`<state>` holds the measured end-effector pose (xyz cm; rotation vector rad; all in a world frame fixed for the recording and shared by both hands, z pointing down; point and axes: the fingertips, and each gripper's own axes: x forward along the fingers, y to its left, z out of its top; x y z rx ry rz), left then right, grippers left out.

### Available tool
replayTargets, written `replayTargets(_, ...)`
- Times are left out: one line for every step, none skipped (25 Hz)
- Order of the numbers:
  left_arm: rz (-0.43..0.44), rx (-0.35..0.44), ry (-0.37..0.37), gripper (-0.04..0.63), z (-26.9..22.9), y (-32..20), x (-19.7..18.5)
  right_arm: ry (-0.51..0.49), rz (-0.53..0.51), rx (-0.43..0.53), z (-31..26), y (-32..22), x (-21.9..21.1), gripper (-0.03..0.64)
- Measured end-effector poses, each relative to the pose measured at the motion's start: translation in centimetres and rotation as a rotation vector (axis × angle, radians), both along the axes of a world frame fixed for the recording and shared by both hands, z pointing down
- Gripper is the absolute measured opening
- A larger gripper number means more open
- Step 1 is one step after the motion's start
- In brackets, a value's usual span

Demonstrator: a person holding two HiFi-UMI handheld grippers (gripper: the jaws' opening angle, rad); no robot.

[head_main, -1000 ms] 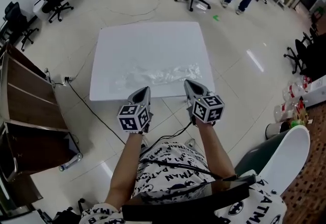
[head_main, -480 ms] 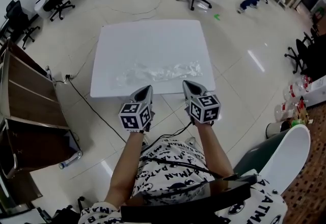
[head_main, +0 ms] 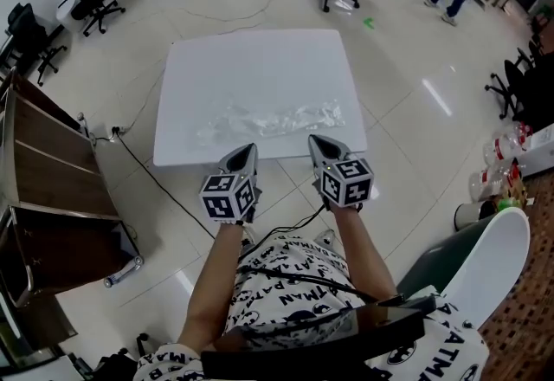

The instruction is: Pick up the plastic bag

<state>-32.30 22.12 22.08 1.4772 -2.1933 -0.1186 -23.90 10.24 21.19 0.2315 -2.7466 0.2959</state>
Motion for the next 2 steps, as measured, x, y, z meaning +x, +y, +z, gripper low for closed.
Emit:
replayTargets(0.001, -0.002, 0.0, 0.001, 0.01, -0.13, 0.04, 0.001, 0.0, -0.001, -0.01, -0.13, 0.01, 0.002)
replayTargets(0.003, -0.005, -0.001, 0.002, 0.03, -0.27, 0.09, 0.001, 0.001, -0.002, -0.02, -0.27, 0.05, 0.002)
